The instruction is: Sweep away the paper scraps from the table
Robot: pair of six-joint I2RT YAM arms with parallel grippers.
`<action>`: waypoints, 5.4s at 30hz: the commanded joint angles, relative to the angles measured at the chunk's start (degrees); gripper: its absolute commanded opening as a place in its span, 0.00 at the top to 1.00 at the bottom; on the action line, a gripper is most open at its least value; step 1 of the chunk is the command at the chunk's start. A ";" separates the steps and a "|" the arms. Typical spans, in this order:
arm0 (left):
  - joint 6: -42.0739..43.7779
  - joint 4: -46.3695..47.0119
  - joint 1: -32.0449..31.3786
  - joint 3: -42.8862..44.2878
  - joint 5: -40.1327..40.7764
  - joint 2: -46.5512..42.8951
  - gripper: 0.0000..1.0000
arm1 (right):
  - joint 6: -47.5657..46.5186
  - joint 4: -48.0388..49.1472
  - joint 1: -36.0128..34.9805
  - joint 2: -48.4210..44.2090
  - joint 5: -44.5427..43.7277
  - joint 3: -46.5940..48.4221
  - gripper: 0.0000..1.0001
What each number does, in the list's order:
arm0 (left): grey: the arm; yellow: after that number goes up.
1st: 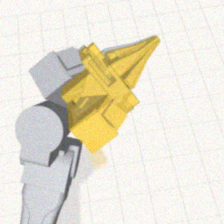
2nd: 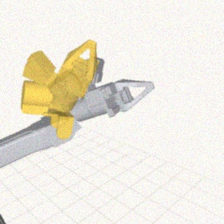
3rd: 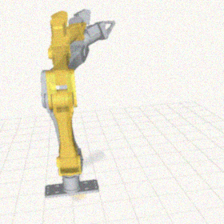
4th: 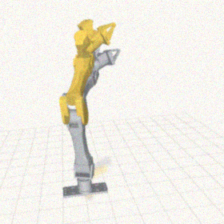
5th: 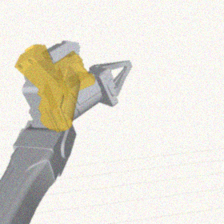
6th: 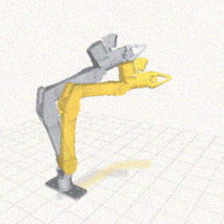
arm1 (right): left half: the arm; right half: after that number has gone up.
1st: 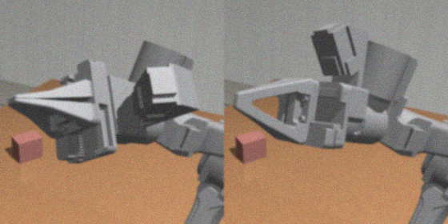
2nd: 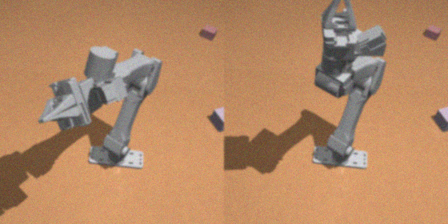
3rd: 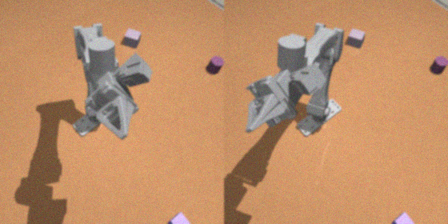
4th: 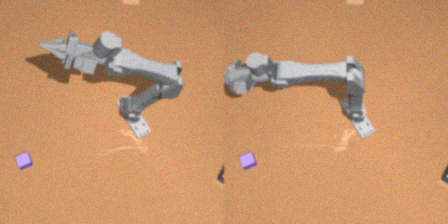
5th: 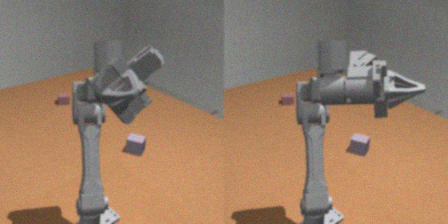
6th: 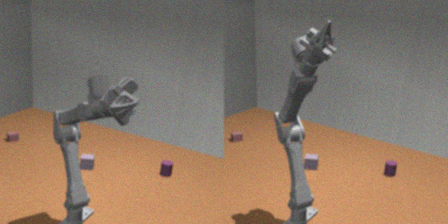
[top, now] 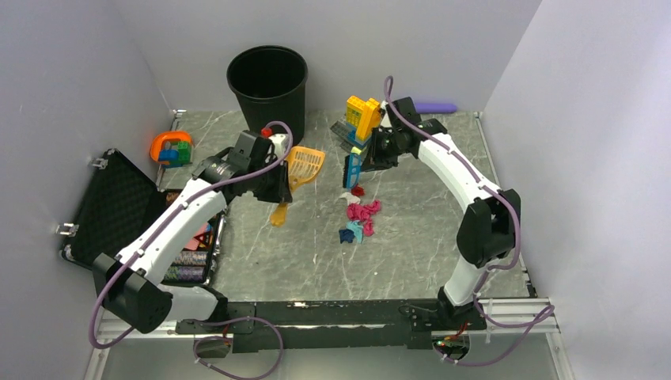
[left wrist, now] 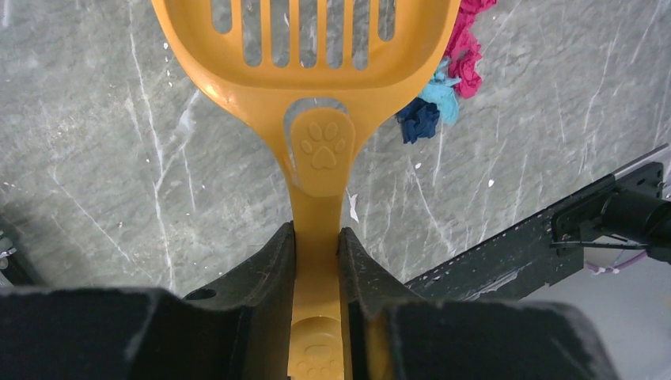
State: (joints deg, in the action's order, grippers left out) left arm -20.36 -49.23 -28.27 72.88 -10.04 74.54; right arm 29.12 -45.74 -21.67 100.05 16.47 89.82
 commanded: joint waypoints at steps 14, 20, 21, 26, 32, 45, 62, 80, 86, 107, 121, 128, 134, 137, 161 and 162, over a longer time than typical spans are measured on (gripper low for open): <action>2.64 -2.20 -0.97 1.06 2.10 1.49 1.00 | -18.96 -8.78 -13.29 -11.77 11.81 -11.05 1.00; 1.58 -2.32 -0.98 1.31 2.60 1.48 1.00 | -18.67 -9.74 -20.51 -11.81 5.22 -13.70 1.00; 1.02 -2.09 -0.98 1.18 2.43 1.37 1.00 | -19.04 -10.27 -21.45 -11.31 3.62 -13.71 1.00; -0.40 -0.78 -0.95 -0.20 1.00 0.55 1.00 | -23.43 -13.64 -26.29 -8.05 -7.63 -12.29 1.00; 1.08 -2.39 -0.95 -0.98 3.07 -1.12 1.00 | -26.42 -14.30 -28.46 -3.43 -17.62 -8.41 1.00; 1.64 -3.96 -0.95 -3.99 4.33 -0.86 1.00 | -28.34 -16.58 -28.51 3.40 -33.83 4.94 1.00; 10.04 -7.87 -7.39 -4.18 8.28 9.15 1.00 | -19.10 -17.98 -21.64 -1.60 -35.85 9.70 1.00; 11.72 -12.42 -14.62 2.69 7.46 21.05 1.00 | -14.72 -23.06 -8.94 15.75 -42.86 16.85 1.00; 12.28 -13.96 -14.62 7.97 6.50 26.90 1.00 | -19.18 -23.98 -9.08 21.65 -39.23 22.13 1.00; 13.53 -15.42 -12.28 20.03 0.21 37.09 1.00 | -30.55 -12.11 -14.95 13.68 2.88 13.29 1.00; 12.77 -5.63 -12.32 9.49 2.99 31.47 1.00 | -26.21 -12.44 -15.34 6.75 -3.66 9.75 1.00; 12.54 -0.15 -13.10 4.95 3.47 25.83 1.00 | -22.81 -9.78 -13.96 3.16 -3.85 5.54 1.00; 12.20 2.13 -13.14 4.07 2.20 21.24 1.00 | -21.40 -12.55 -13.64 3.04 -10.00 6.90 1.00; 11.86 1.75 -13.18 4.39 1.53 20.41 1.00 | -20.50 -13.89 -12.84 2.79 -12.26 8.25 1.00; 7.46 -1.08 -13.18 5.99 5.92 16.37 1.00 | -11.35 -12.99 -8.95 -10.71 -32.04 4.95 1.00; 7.25 -1.99 -13.20 7.37 6.95 16.45 1.00 | -10.23 -12.54 -8.58 -12.13 -33.42 4.05 1.00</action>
State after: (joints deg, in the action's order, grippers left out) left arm -11.38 -49.04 -41.34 75.05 -6.37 93.03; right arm 13.34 -60.69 -31.51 94.26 -6.92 96.27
